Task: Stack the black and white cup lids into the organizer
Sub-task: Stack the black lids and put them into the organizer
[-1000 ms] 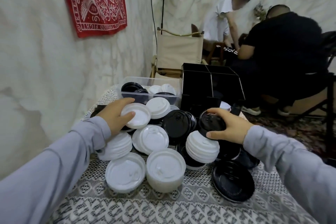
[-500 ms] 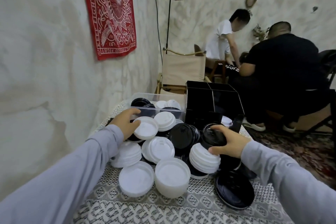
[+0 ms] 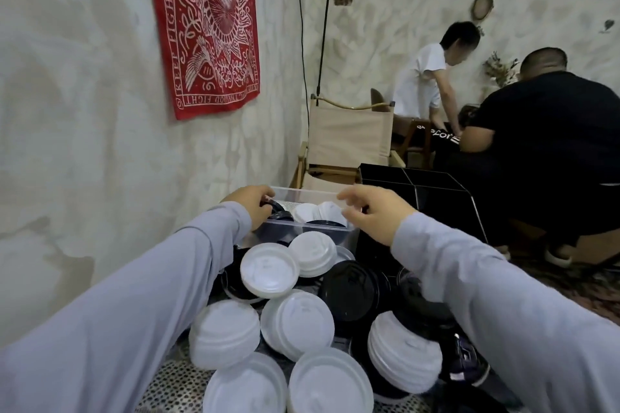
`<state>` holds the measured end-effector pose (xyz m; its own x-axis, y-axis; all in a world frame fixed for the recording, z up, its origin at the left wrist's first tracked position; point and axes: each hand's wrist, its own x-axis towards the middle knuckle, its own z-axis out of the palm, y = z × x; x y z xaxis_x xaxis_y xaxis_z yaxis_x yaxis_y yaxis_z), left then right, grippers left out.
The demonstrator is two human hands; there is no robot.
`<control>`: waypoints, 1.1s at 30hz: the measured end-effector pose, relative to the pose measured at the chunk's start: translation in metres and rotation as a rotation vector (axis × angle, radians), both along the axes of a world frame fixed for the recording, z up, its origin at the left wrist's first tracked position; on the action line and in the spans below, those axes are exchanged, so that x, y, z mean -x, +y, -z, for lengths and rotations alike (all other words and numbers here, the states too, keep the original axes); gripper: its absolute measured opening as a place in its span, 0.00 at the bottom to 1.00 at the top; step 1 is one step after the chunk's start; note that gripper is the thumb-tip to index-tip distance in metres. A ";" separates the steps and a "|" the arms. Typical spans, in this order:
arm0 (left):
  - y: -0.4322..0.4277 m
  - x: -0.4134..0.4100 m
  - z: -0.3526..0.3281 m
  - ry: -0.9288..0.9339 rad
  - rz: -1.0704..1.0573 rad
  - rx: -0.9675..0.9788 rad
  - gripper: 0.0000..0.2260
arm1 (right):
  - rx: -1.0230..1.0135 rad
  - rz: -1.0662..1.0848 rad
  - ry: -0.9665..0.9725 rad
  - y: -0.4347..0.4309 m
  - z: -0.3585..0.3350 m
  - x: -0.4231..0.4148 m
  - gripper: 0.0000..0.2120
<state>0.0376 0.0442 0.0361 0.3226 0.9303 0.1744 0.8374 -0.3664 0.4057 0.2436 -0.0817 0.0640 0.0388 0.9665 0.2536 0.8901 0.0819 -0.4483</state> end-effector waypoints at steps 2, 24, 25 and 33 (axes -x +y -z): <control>0.010 -0.004 -0.001 0.062 -0.002 -0.016 0.17 | 0.036 0.006 -0.085 0.031 -0.004 0.009 0.15; 0.068 -0.005 0.001 0.120 0.066 0.084 0.16 | 0.455 0.033 -0.526 0.129 0.027 0.025 0.14; 0.067 -0.002 -0.001 0.081 0.059 0.078 0.16 | 0.456 0.032 -0.535 0.128 0.027 0.026 0.14; 0.035 0.015 -0.027 -0.446 0.067 0.081 0.14 | 0.233 0.036 -0.203 0.103 -0.001 0.026 0.13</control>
